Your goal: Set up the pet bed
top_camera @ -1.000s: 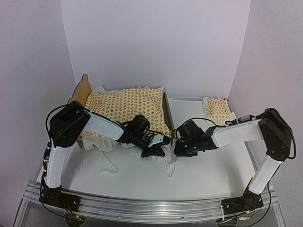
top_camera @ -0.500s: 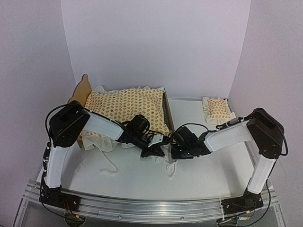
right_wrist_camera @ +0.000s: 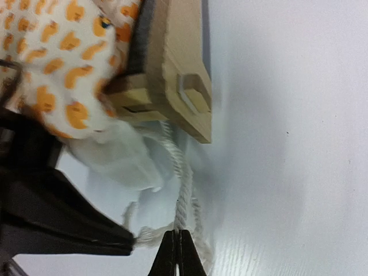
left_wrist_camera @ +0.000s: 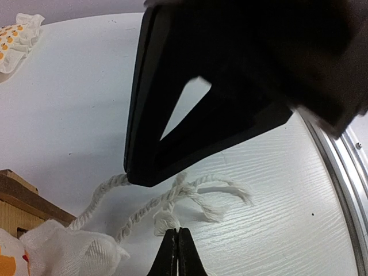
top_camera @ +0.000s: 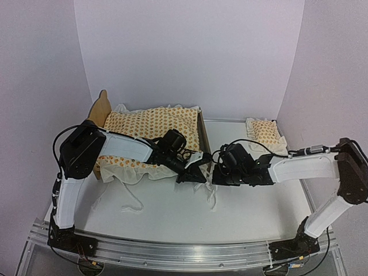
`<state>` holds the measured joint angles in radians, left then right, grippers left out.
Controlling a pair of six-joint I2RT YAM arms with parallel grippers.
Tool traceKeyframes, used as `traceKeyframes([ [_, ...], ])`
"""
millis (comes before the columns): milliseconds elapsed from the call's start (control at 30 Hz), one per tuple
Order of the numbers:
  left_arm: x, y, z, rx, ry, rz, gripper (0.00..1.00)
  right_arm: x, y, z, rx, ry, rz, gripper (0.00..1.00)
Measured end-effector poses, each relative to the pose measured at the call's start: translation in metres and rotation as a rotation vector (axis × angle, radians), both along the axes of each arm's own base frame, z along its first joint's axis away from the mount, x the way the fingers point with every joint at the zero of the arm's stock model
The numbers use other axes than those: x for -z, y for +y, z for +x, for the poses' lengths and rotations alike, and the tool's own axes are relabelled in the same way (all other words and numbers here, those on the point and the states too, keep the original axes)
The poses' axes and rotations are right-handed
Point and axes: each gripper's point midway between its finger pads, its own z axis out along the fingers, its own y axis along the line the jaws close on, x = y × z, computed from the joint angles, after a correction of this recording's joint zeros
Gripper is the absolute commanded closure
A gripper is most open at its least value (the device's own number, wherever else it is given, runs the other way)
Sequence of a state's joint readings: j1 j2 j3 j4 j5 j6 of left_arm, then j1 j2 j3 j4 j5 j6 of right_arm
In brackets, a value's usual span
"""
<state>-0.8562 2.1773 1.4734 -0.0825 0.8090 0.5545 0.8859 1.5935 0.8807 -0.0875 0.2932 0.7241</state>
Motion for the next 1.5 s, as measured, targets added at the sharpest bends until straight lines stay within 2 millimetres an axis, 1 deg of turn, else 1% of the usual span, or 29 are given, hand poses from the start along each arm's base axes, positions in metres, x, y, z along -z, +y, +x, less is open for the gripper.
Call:
traceKeyframes([
  [33, -0.001, -0.001, -0.001, 0.001, 0.007, -0.005, 1.0, -0.011, 0.003, -0.001, -0.004, -0.014, 0.027, 1.0],
  [100, -0.002, -0.002, 0.0, -0.01, 0.026, -0.007, 1.0, -0.024, 0.007, -0.004, -0.014, -0.031, 0.063, 1.0],
  [133, -0.002, -0.002, 0.0, -0.019, 0.037, -0.007, 1.0, -0.027, 0.011, -0.005, -0.022, -0.036, 0.077, 1.0],
  [200, -0.003, -0.005, 0.003, -0.034, 0.048, -0.016, 1.0, -0.029, 0.017, -0.01, -0.042, -0.03, 0.099, 1.0],
  [367, -0.004, -0.014, 0.009, -0.072, 0.083, -0.046, 1.0, -0.012, 0.018, -0.024, -0.057, 0.013, 0.123, 1.0],
  [433, 0.002, -0.017, 0.012, -0.092, 0.109, -0.04, 1.0, -0.003, 0.014, -0.029, -0.052, 0.033, 0.127, 1.0],
  [500, 0.009, -0.019, 0.012, -0.103, 0.133, -0.031, 1.0, 0.001, 0.012, -0.032, -0.049, 0.042, 0.132, 1.0],
  [600, 0.018, -0.019, 0.011, -0.12, 0.175, -0.009, 1.0, -0.001, 0.017, -0.034, -0.056, 0.037, 0.158, 1.0],
  [700, 0.02, -0.02, 0.009, -0.144, 0.232, 0.005, 1.0, -0.008, 0.026, -0.033, -0.065, 0.025, 0.2, 1.0],
  [933, 0.006, -0.025, 0.003, -0.193, 0.445, -0.037, 1.0, -0.021, 0.036, -0.028, -0.053, -0.002, 0.28, 1.0],
  [1100, 0.001, -0.023, -0.005, -0.208, 0.606, -0.081, 1.0, -0.023, 0.038, -0.028, -0.033, 0.009, 0.307, 1.0],
  [1200, -0.004, -0.024, -0.009, -0.195, 0.678, -0.119, 1.0, -0.021, 0.039, -0.028, -0.026, 0.018, 0.314, 1.0],
  [1267, -0.005, -0.023, -0.012, -0.184, 0.715, -0.14, 1.0, -0.015, 0.039, -0.028, -0.021, 0.031, 0.31, 1.0],
  [1500, 0.009, -0.025, -0.011, -0.186, 0.769, -0.169, 1.0, 0.004, 0.04, -0.028, -0.009, 0.063, 0.281, 0.99],
])
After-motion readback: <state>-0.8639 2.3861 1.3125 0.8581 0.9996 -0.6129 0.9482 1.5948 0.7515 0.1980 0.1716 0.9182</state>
